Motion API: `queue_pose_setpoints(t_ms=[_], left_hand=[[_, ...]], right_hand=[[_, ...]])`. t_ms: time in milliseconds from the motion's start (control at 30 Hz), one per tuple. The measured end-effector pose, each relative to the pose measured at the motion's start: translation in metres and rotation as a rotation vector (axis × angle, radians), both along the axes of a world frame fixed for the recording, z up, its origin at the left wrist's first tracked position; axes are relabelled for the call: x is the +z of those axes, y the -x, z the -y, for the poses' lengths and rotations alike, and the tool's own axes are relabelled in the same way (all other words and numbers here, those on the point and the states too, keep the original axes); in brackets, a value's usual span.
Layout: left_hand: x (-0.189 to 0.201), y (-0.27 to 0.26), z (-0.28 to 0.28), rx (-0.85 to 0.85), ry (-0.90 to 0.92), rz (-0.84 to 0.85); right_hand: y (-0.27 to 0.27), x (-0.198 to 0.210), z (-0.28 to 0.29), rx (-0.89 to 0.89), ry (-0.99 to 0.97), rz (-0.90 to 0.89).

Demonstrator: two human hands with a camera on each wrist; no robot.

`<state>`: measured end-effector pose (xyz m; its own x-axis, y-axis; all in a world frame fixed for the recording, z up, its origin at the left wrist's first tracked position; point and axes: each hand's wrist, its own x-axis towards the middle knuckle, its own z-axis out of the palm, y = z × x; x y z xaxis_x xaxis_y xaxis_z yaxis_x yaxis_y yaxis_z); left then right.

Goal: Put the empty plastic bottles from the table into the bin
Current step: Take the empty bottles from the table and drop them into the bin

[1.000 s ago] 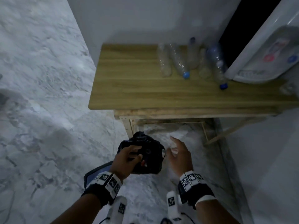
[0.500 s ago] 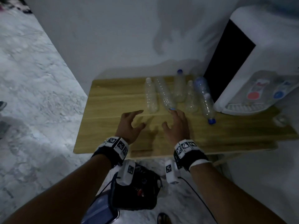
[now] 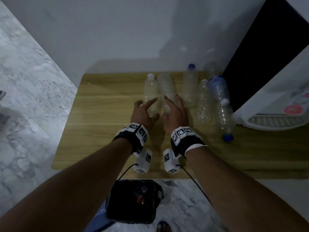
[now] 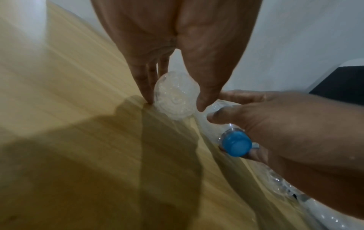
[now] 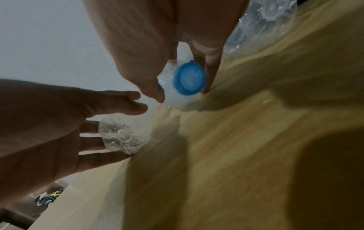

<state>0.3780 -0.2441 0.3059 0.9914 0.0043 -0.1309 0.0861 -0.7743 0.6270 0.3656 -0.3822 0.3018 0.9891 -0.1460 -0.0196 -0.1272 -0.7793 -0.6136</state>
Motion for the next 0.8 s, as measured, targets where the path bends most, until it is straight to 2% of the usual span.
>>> queue_pose_setpoints(t_ms=[200,333,567,667,800], left_hand=[[0.012,0.026,-0.019,-0.01,0.102,0.057],[0.031,0.068,-0.039,-0.039,0.174,0.107],[0.058,0.188,-0.105,-0.061,0.316,0.169],[0.065,0.255,-0.136,-0.047,0.429,0.121],[0.057,0.346,-0.181,-0.048,0.494,0.035]], right_hand=[[0.017,0.004,0.003,-0.008,-0.138,0.087],[0.059,0.015,-0.001,-0.024,-0.191,0.123],[0.184,0.044,-0.026,-0.002,-0.246,0.196],[0.25,0.047,-0.044,0.03,-0.306,0.247],[0.341,0.034,-0.071,0.048,-0.268,0.214]])
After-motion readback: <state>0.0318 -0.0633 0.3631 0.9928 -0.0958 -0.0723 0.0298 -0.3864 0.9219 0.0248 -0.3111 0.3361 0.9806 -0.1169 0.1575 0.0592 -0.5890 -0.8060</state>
